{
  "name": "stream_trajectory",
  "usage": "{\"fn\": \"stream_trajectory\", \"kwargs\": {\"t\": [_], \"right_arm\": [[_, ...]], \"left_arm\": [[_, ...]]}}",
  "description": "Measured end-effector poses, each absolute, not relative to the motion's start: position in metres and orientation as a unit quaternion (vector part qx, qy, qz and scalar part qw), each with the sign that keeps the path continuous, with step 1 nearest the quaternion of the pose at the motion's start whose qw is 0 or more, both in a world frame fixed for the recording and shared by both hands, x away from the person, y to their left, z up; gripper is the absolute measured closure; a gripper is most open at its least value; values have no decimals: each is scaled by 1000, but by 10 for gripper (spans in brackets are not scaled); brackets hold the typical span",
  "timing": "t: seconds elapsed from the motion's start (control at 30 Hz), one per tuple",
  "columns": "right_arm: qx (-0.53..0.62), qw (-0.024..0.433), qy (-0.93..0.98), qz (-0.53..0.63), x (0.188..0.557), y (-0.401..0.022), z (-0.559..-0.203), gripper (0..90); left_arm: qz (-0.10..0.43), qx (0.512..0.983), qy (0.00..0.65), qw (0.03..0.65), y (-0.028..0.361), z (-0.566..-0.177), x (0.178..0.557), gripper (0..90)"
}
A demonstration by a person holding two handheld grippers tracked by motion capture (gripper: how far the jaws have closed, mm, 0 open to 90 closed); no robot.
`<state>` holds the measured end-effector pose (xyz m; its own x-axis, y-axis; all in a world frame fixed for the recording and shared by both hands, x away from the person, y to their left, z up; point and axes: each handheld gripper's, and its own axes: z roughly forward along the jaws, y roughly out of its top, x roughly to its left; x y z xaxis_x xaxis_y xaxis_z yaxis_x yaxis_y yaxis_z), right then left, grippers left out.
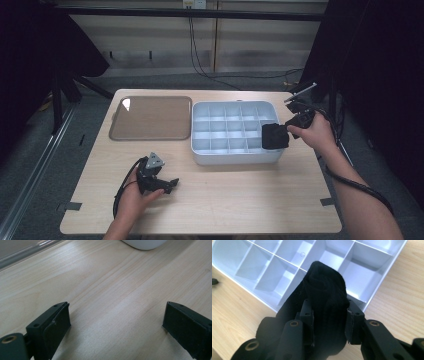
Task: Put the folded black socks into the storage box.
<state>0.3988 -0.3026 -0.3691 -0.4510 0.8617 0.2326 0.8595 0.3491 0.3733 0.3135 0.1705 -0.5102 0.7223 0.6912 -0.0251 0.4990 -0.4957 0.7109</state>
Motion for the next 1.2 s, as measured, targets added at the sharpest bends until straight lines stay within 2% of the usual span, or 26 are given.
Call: {"fn": "stream_trajectory", "kwargs": {"t": [0.97,1.2], "right_arm": [[520,-2,829,205,402,-299,-402,641],[520,2,829,206,402,-301,-404,614]], "left_arm": [[132,857,345,358,171,-510,314,67],[133,857,345,359,171,-510,314,67]]}}
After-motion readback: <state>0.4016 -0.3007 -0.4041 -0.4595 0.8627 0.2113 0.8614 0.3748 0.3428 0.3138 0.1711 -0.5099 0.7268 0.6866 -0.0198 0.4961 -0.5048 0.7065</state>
